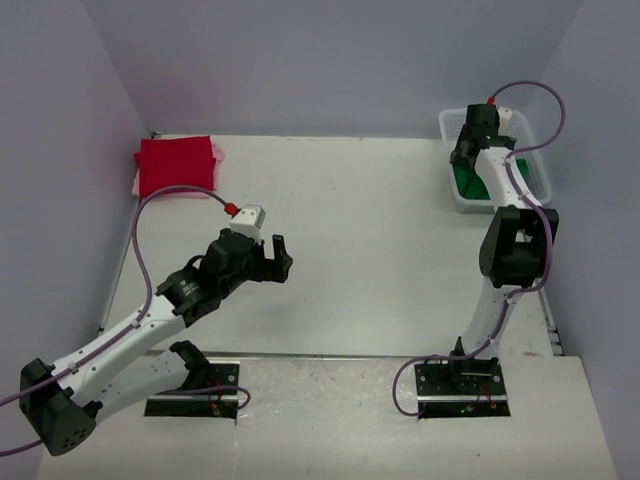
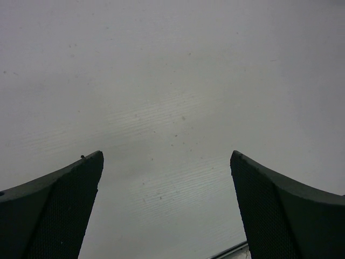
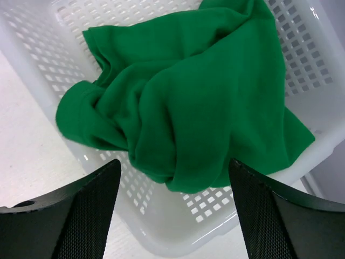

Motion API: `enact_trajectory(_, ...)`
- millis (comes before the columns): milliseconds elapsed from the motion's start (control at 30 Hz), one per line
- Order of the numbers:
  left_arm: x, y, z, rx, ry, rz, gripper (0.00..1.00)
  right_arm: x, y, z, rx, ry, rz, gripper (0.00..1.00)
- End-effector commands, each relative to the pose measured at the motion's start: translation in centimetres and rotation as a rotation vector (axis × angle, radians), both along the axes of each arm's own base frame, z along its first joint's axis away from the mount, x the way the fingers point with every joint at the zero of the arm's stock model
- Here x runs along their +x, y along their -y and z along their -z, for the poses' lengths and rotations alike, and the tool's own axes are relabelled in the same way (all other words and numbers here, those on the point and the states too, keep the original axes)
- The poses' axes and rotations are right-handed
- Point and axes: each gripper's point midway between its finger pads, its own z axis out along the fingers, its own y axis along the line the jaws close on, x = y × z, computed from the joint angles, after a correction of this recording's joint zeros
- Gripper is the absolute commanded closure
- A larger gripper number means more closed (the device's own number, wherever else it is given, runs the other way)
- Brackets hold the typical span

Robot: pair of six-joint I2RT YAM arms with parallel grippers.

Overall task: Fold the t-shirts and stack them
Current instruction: Grab crumpled tshirt from bin with the right arm, then move the tshirt to the center of the board

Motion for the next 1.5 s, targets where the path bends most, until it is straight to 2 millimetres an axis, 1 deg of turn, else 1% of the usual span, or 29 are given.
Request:
enact_trajectory(0, 0.6, 1.3, -1.0, -0.031, 0.041, 0.041, 0.00, 1.7, 0.6, -1.6, -0.016, 0.038, -0.015, 0.19)
enact_trajectory(33, 0.6, 1.4, -0.9, -0.030, 0.037, 0.047, 0.00, 1.9, 0.8, -0.8, -0.018, 0.020, -0.012, 0.20)
enact_trajectory(200, 0.8, 1.7, -0.7, -0.028, 0.036, 0.054, 0.00, 2.7, 1.2, 0.1, -0.015, 0.013, -0.004, 0.25)
enact_trajectory(300, 0.9, 1.7, -0.7, -0.020, 0.040, 0.056, 0.00, 3.2, 1.2, 0.1, -0.015, 0.018, -0.009, 0.49)
enact_trajectory(333, 0.9, 1.7, -0.6, -0.018, 0.040, 0.057, 0.00, 3.4, 1.3, 0.1, -0.021, 0.018, -0.005, 0.59)
enact_trajectory(367, 0.9, 1.7, -0.6, -0.019, 0.039, 0.056, 0.00, 3.5, 1.3, -0.2, -0.024, 0.026, -0.003, 0.73)
enact_trajectory(467, 0.8, 1.7, -0.6, -0.018, 0.038, 0.058, 0.00, 3.9, 1.4, -1.1, -0.029, 0.045, -0.002, 0.80)
enact_trajectory(500, 0.8, 1.7, -0.6, -0.019, 0.039, 0.058, 0.00, 4.3, 1.4, -2.0, -0.030, 0.070, -0.004, 0.96)
enact_trajectory(533, 0.8, 1.6, -0.6, -0.019, 0.039, 0.054, 0.00, 4.5, 1.5, -2.7, -0.033, 0.087, -0.004, 1.00)
enact_trajectory(667, 0.7, 1.7, -0.3, -0.032, 0.032, 0.051, 0.00, 5.6, 0.0, -9.0, -0.069, 0.251, -0.046, 1.00)
enact_trajectory(700, 0.8, 1.8, -0.3, -0.040, 0.031, 0.051, 0.00, 5.3, -0.5, -12.0, -0.076, 0.315, -0.057, 1.00)
enact_trajectory(733, 0.8, 1.9, 0.0, -0.040, 0.024, 0.050, 0.00, 5.2, -1.1, -13.7, -0.093, 0.347, -0.078, 1.00)
enact_trajectory(767, 0.9, 2.1, 0.2, -0.043, 0.019, 0.050, 0.00, 5.4, -3.0, -16.0, -0.099, 0.406, -0.115, 1.00)
enact_trajectory(800, 0.9, 2.3, 0.4, -0.047, 0.011, 0.052, 0.00, 5.1, -3.5, -17.8, -0.112, 0.442, -0.125, 1.00)
enact_trajectory(867, 0.9, 3.2, 0.5, -0.066, -0.003, 0.081, 0.00, 4.0, -5.6, -23.0, -0.143, 0.533, -0.181, 1.00)
enact_trajectory(933, 1.2, 4.5, 0.5, -0.092, -0.003, 0.123, 0.00, 2.9, -6.9, -26.3, -0.192, 0.569, -0.223, 1.00)
enact_trajectory(967, 1.2, 5.5, 0.3, -0.115, -0.011, 0.158, 0.00, 2.1, -8.3, -28.7, -0.208, 0.597, -0.266, 1.00)
enact_trajectory(1033, 1.3, 6.4, 0.0, -0.131, -0.019, 0.185, 0.00, 0.7, -9.6, -31.2, -0.227, 0.631, -0.309, 1.00)
enact_trajectory(1067, 1.5, 6.5, 0.2, -0.129, -0.028, 0.179, 0.00, -1.2, -11.0, -33.8, -0.219, 0.682, -0.350, 1.00)
enact_trajectory(1100, 1.9, 6.6, -0.6, -0.137, -0.026, 0.153, 0.00, -2.2, -11.8, -35.0, -0.214, 0.708, -0.378, 1.00)
enact_trajectory(1133, 2.3, 6.2, -0.9, -0.128, -0.025, 0.121, 0.00, -3.5, -13.3, -36.3, -0.219, 0.733, -0.415, 1.00)
enact_trajectory(1167, 2.9, 4.6, -0.9, -0.076, -0.015, 0.037, 0.00, -5.6, -13.8, -38.6, -0.221, 0.783, -0.435, 1.00)
enact_trajectory(1200, 3.4, 3.8, -2.1, -0.080, 0.009, -0.038, 0.00, -6.7, -14.3, -39.6, -0.220, 0.801, -0.455, 1.00)
enact_trajectory(1233, 3.7, 2.5, -2.7, -0.069, 0.028, -0.123, 0.00, -7.9, -15.6, -40.3, -0.217, 0.810, -0.481, 1.00)
enact_trajectory(1267, 3.9, 0.1, -3.7, -0.048, 0.070, -0.233, 0.00, -9.6, -15.8, -41.6, -0.210, 0.839, -0.494, 1.00)
enact_trajectory(1333, 4.0, -1.6, -5.6, -0.054, 0.114, -0.309, 0.00, -11.5, -17.3, -42.3, -0.174, 0.859, -0.541, 1.00)
enact_trajectory(1367, 3.8, -3.3, -5.9, -0.011, 0.128, -0.368, 0.00, -12.3, -17.9, -42.3, -0.162, 0.854, -0.572, 1.00)
enact_trajectory(1400, 4.0, -3.9, -7.2, -0.013, 0.146, -0.394, 0.00, -13.3, -18.4, -42.7, -0.146, 0.861, -0.600, 1.00)
enact_trajectory(1467, 3.7, -5.3, -7.6, 0.045, 0.146, -0.437, 0.00, -14.9, -20.4, -42.4, -0.108, 0.840, -0.676, 1.00)
